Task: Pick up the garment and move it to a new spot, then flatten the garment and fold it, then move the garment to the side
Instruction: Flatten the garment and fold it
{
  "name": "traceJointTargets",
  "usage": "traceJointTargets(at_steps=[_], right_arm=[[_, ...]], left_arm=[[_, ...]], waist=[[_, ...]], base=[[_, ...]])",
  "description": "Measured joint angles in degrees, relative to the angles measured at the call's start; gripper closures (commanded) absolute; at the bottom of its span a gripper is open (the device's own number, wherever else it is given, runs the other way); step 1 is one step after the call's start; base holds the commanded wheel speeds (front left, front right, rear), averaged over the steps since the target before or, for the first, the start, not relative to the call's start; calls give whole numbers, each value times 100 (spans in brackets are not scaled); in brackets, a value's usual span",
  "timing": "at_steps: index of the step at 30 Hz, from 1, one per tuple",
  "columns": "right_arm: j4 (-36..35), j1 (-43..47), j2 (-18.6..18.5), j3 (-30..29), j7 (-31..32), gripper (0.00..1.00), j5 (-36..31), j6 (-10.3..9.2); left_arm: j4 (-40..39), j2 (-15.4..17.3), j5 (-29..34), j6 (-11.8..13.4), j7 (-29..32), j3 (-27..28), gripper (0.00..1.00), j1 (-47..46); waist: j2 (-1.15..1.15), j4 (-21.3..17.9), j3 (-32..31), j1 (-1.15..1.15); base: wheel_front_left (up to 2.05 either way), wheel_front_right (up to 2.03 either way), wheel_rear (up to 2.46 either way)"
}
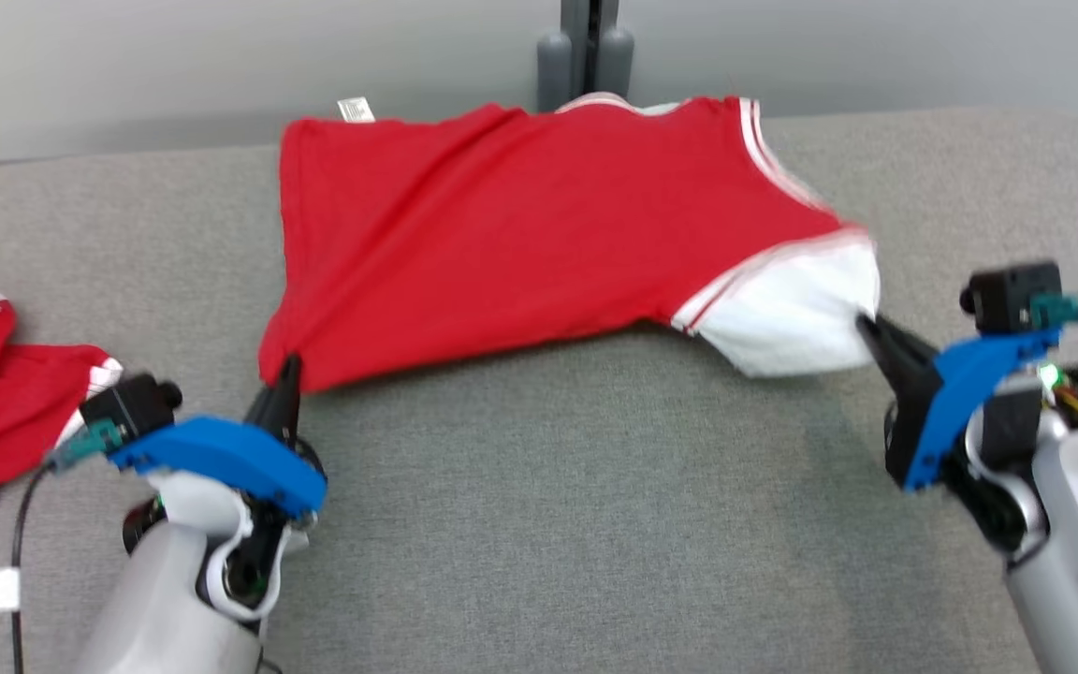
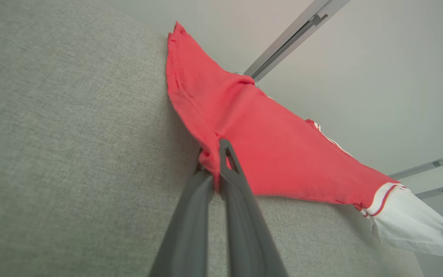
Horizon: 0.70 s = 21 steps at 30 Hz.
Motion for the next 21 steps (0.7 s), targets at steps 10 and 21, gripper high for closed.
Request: traceJointTargets(at_steps=[10,21], right_arm=[[-2083,2393,805,-1224,1477,100,-801,1],[-3791,3886,1196,-1449,3101,100,-1029,1]], left_arm=[[-641,204,438,356,-248,-302,100,1185],[-1379,573,840,1145,-74,-474,100,2088]], waist=[[0,122,-431,1],[1,41,-565,2]], base=[[0,0,0],[0,0,0]])
